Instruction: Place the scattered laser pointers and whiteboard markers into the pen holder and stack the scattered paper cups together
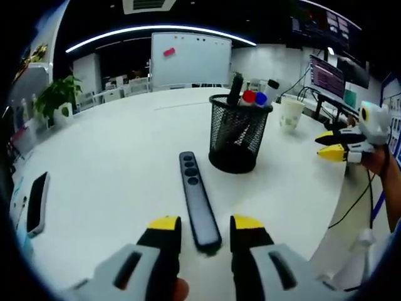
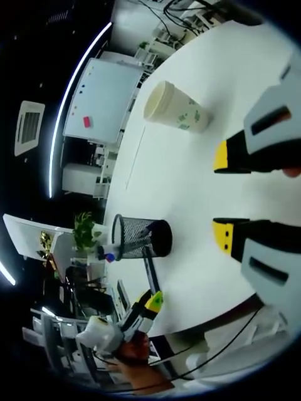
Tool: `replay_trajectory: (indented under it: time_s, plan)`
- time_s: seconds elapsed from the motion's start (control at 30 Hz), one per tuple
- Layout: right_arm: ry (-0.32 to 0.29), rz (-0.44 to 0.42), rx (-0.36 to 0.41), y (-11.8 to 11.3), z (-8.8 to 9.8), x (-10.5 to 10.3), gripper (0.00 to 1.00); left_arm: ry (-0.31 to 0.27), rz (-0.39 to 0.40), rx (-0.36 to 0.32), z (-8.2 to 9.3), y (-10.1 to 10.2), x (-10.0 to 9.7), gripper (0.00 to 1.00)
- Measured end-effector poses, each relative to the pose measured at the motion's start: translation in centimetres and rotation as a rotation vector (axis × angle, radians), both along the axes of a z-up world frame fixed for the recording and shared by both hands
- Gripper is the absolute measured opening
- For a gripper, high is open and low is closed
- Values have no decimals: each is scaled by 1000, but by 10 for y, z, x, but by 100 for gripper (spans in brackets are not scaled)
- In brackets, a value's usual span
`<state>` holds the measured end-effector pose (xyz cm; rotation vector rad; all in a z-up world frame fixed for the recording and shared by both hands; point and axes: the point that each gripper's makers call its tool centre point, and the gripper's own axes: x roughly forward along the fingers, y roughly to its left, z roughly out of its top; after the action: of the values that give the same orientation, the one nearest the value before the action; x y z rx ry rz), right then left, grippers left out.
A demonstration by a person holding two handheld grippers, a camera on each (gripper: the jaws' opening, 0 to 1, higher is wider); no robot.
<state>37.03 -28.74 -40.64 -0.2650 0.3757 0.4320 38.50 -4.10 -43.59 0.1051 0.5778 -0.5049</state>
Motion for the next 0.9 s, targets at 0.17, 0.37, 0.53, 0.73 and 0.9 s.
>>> replay_trajectory:
  time_s: [0.17, 0.37, 0.53, 0.73, 0.9]
  plan:
    - [-6, -3, 14, 0, 3, 2, 29, -4, 8, -3, 0, 1, 0, 32]
    - [-7, -3, 16, 1, 4, 2, 29, -6, 12, 0, -1, 1, 0, 32]
    - [-9, -3, 13, 0, 5, 2, 28, -8, 6, 2, -2, -2, -3, 32]
    - [-15, -5, 13, 0, 6, 1, 28, -33, 9, 25, -3, -3, -4, 30]
    - [-35, -11, 17, -2, 10, 1, 27, -38, 9, 26, -3, -2, -3, 29]
